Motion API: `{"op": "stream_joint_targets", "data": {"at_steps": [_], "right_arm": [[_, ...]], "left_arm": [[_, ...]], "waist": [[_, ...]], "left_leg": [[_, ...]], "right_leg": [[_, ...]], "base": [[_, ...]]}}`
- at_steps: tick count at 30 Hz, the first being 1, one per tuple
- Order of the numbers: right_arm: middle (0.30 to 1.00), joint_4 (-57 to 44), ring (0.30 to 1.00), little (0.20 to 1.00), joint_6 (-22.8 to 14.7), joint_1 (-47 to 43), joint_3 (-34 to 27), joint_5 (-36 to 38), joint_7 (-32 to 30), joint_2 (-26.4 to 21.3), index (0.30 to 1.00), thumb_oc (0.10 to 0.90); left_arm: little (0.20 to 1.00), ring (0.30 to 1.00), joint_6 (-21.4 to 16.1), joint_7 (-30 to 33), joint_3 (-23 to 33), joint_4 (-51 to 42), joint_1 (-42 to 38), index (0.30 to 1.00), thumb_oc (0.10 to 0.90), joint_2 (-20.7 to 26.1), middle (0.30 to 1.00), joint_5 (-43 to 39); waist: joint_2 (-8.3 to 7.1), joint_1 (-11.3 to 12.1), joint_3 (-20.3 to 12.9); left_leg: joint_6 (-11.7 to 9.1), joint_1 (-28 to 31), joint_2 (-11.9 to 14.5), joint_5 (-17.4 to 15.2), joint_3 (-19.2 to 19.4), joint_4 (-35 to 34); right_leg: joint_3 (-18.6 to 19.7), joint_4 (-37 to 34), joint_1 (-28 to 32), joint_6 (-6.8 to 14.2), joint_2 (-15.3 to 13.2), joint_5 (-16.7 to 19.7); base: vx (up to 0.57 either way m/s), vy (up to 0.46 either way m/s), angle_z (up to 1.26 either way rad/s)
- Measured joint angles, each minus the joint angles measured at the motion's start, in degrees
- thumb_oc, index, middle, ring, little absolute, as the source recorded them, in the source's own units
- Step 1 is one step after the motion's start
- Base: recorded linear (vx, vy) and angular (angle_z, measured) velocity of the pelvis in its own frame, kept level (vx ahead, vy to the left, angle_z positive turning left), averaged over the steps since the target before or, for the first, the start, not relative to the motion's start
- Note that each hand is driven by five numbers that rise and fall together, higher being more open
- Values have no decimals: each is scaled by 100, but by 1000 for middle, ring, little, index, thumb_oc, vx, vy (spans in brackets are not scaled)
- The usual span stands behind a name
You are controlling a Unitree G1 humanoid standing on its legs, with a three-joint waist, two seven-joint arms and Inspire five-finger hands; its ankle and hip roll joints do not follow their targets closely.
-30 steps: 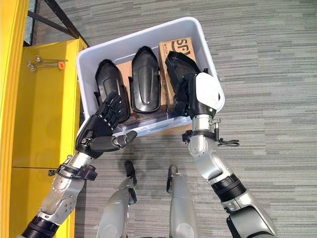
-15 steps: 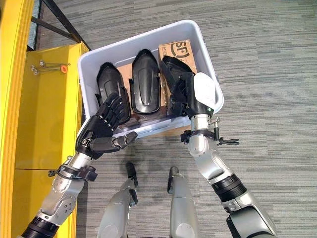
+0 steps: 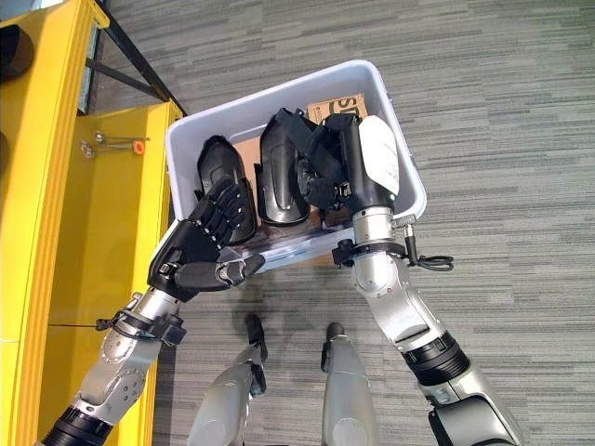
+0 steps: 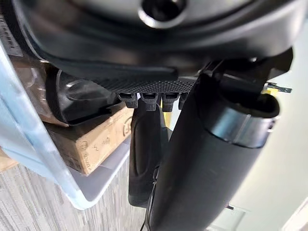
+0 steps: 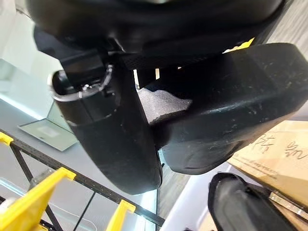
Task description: Move parts from the plastic box to the shelf.
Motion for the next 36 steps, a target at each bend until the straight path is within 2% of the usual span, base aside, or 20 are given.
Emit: {"op": "stream_joint_targets", "data": {"at_steps": [2,7,9,11,14,16,17,18,19,20,21,22,24,25,28,30,31,33,35,36], "right_arm": [[300,-161,300,300,-22,11,-40,119,26,-167,300,400],[300,-201,300,300,-166,124,-40,298,65,-234,300,400],[300,-192,300,300,-176,342,84,397,175,-178,300,400],[300,-171,300,300,-370,340,76,449,185,-89,300,400],[300,-171,300,300,-449,332,84,504,193,-44,300,400],[300,-170,300,300,-469,332,189,510,254,-37,300,400],[300,-166,300,300,-470,333,265,689,420,18,300,400],[300,-166,300,300,-472,332,287,719,450,104,300,400],[300,-165,300,300,-472,333,282,723,460,135,300,400],[300,-160,300,300,-466,376,282,726,478,146,300,400],[300,-159,300,300,-466,411,285,730,492,174,300,400],[300,-163,300,300,-469,418,284,728,490,172,300,400],[300,-156,300,300,-483,414,202,722,500,107,300,400],[300,-156,300,300,-546,408,150,721,494,121,300,400],[300,-155,300,300,-654,393,145,716,441,106,300,400],[300,-154,300,300,-708,399,159,712,389,96,300,400],[300,-154,300,300,-733,403,157,710,338,80,300,400],[300,-156,300,300,-755,395,122,706,218,51,300,400],[300,-166,300,300,-747,389,17,708,179,146,300,400],[300,-169,300,300,-747,386,-1,708,177,139,300,400]], "left_arm": [[1000,1000,26,-22,15,-27,92,1000,900,-125,1000,2],[1000,1000,196,-126,-4,-43,153,1000,900,-226,1000,4],[1000,1000,213,-211,-26,-37,420,1000,900,-432,1000,7],[1000,1000,236,-195,-113,-30,369,1000,900,-419,1000,124],[1000,1000,241,-173,-111,40,371,1000,900,-416,1000,235],[1000,1000,244,-93,-110,84,478,1000,900,-413,1000,237],[1000,1000,247,-60,-112,291,584,1000,900,-413,1000,240],[1000,1000,247,-57,-112,453,589,1000,900,-411,1000,240],[1000,1000,241,-63,-114,519,598,1000,900,-415,1000,239],[1000,1000,247,-92,-122,756,616,1000,900,-460,1000,239],[1000,1000,251,-87,-122,848,640,1000,900,-502,1000,238],[1000,1000,249,-111,-128,849,643,1000,900,-503,1000,237],[1000,1000,195,-263,-155,822,633,1000,900,-493,1000,241],[1000,1000,125,-308,-160,820,630,1000,900,-490,1000,241],[1000,1000,-46,-414,-200,808,591,1000,900,-401,1000,242],[1000,1000,-174,-514,-206,761,549,1000,900,-366,1000,271],[1000,1000,-193,-543,-206,707,514,1000,900,-358,1000,275],[1000,1000,-223,-588,-220,561,397,1000,900,-362,1000,284],[1000,1000,-225,-550,-236,362,108,1000,900,-293,1000,358],[1000,1000,-230,-538,-232,302,47,1000,900,-297,1000,402]], "waist": [[129,3,-90],[170,6,-216],[130,11,-768],[16,0,-1165],[-1,22,-1198],[7,58,-1204],[10,151,-1205],[8,164,-1204],[14,171,-1203],[8,132,-1201],[-2,32,-1194],[-17,-1,-1191],[-100,120,-1209],[-111,166,-1208],[-181,163,-1198],[-213,156,-1200],[-240,137,-1199],[-283,121,-1209],[-343,1,-1237],[-333,4,-1260]], "left_leg": [[3,11,-14,0,25,-41],[-51,399,13,44,4,-37],[108,499,15,-100,-54,-44],[101,537,14,-83,-33,-39],[52,564,22,2,-119,-26],[146,576,27,80,-186,-45],[127,577,30,129,-294,8],[172,536,34,46,-289,64],[227,477,46,-27,-225,94],[577,523,156,-372,408,129],[745,574,335,-767,900,180],[808,588,332,-937,1085,175],[380,613,365,-759,1112,398],[268,665,377,-720,1092,596],[-90,1024,295,-918,999,1242],[-133,1426,261,-956,923,1645],[-244,1521,261,-1109,919,1812],[-286,1581,159,-1182,923,1478],[-258,1677,-25,-1185,676,752],[-238,1713,-40,-1178,693,557]], "right_leg": [[8,-74,18,42,-6,30],[-21,-110,441,58,26,-54],[-16,-151,560,14,17,-217],[-24,-116,574,28,75,-192],[-72,16,584,-19,47,-270],[-125,80,591,-76,10,-305],[-148,237,573,-238,-17,-397],[-193,311,553,-289,-39,-439],[-234,358,557,-293,-59,-446],[-463,384,693,-260,-106,-455],[-715,122,891,-263,-244,-355],[-894,-5,988,-294,-328,-308],[-1252,-242,1135,-343,-563,-221],[-1393,-388,1176,-310,-652,-128],[-1681,-829,1263,-261,-883,139],[-1868,-882,1262,-191,-1006,281],[-1937,-893,1247,-140,-1052,332],[-1954,-958,1158,-20,-1077,482],[-1562,-1182,1095,137,-972,754],[-1544,-1263,1088,232,-952,821]], "base": [[0,0,0],[45,-55,2],[44,-64,0],[-71,-142,-7],[-27,-57,10],[-4,-1,16],[2,16,16],[-20,8,17],[-91,-39,47],[-111,-57,83],[-137,-65,112],[-107,-36,123],[-146,-31,102],[-127,-22,83],[-137,-21,74],[-192,67,53],[-121,128,46],[-70,200,49],[-70,260,72],[-34,178,51]]}}
